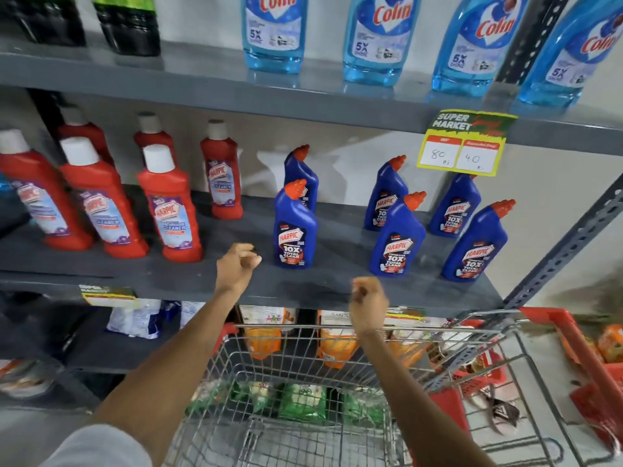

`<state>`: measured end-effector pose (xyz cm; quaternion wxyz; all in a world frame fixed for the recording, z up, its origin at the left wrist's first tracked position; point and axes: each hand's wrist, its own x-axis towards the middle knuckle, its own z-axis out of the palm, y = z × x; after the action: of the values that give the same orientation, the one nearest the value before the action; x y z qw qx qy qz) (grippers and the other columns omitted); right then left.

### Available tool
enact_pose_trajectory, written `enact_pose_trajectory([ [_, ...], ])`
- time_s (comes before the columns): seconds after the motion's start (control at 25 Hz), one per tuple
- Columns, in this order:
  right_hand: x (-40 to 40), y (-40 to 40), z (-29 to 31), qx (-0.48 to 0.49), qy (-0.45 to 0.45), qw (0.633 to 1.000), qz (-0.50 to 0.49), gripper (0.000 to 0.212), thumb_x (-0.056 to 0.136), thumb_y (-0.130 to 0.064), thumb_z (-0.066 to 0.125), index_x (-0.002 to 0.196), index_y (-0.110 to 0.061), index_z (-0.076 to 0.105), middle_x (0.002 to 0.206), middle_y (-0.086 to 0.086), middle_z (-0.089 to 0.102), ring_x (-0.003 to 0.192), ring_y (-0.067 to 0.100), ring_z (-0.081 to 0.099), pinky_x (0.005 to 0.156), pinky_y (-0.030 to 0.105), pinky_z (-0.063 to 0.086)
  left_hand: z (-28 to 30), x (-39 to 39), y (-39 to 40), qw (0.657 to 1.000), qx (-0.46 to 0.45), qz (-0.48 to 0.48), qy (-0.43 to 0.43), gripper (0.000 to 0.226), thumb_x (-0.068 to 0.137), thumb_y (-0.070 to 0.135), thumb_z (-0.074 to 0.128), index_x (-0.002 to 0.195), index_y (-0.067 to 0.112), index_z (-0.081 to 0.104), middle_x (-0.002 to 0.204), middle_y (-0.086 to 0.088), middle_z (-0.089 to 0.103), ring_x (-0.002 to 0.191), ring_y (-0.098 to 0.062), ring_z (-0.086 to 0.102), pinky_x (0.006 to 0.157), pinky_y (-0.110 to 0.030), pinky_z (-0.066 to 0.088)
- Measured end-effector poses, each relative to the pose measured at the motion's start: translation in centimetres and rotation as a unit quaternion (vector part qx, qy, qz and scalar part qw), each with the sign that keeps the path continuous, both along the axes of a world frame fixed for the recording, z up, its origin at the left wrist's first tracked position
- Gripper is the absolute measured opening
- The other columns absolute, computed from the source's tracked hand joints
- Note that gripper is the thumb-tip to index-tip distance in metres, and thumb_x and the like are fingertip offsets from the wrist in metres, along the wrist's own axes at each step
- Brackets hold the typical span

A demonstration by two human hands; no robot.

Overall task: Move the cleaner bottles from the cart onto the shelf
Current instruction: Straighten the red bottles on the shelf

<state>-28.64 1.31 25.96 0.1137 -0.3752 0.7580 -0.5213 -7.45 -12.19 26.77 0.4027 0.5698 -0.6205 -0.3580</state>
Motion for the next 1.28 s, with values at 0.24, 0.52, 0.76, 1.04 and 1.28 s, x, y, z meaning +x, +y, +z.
enact_pose_trajectory([
  [0.24, 12.8, -5.9, 1.5, 0.044, 0.047, 0.986, 0.154, 0.020, 0.080, 0.005, 0.052, 0.085, -0.006, 0.067, 0.090, 0.012, 0.073, 0.079, 0.019, 0.063, 0.073, 0.018, 0.044, 0.1, 11.3, -1.1, 0.996, -0.054, 0.072, 0.022, 0.017, 0.085, 0.019, 0.062, 0.082, 0.002, 0.064, 0.075, -0.019, 0.071, 0.072, -0.022, 0.062, 0.079, -0.041, 0.052],
  [0.52, 20.6, -13.4, 2.3, 0.129, 0.032, 0.963, 0.234, 0.033, 0.083, -0.012, 0.063, 0.114, -0.004, 0.058, 0.114, 0.014, 0.066, 0.106, 0.028, 0.061, 0.093, 0.032, 0.047, -1.3, 23.1, -4.9, 0.980, -0.129, 0.122, 0.091, 0.023, 0.075, 0.018, 0.069, 0.091, 0.025, 0.054, 0.090, -0.002, 0.048, 0.082, -0.021, 0.046, 0.078, -0.047, 0.046],
  [0.76, 23.8, -18.1, -0.5, 0.174, -0.011, 0.946, 0.272, 0.062, 0.069, -0.024, 0.078, 0.121, -0.009, 0.046, 0.132, 0.011, 0.054, 0.121, 0.029, 0.052, 0.105, 0.045, 0.042, -0.4, 25.3, -8.3, 0.998, -0.019, 0.039, -0.047, 0.071, 0.070, 0.001, 0.074, 0.130, 0.000, 0.035, 0.126, -0.017, 0.054, 0.117, -0.027, 0.051, 0.100, -0.036, 0.038],
  [1.04, 25.3, -19.3, 1.0, 0.157, -0.023, 0.955, 0.251, 0.061, 0.070, -0.010, 0.078, 0.124, -0.004, 0.050, 0.129, 0.013, 0.058, 0.118, 0.028, 0.054, 0.102, 0.037, 0.043, 0.3, 27.3, -11.1, 0.990, 0.010, 0.009, -0.139, 0.057, 0.070, 0.010, 0.076, 0.117, -0.005, 0.047, 0.125, -0.023, 0.059, 0.115, -0.035, 0.056, 0.098, -0.039, 0.043],
  [1.28, 23.1, -18.6, 1.6, 0.162, -0.003, 0.954, 0.252, 0.057, 0.070, -0.003, 0.077, 0.121, -0.002, 0.053, 0.124, 0.013, 0.061, 0.114, 0.027, 0.057, 0.101, 0.035, 0.045, 0.0, 25.9, -11.2, 0.994, 0.005, -0.021, -0.105, 0.064, 0.065, 0.009, 0.079, 0.120, -0.002, 0.049, 0.125, -0.019, 0.062, 0.114, -0.032, 0.058, 0.100, -0.036, 0.043],
])
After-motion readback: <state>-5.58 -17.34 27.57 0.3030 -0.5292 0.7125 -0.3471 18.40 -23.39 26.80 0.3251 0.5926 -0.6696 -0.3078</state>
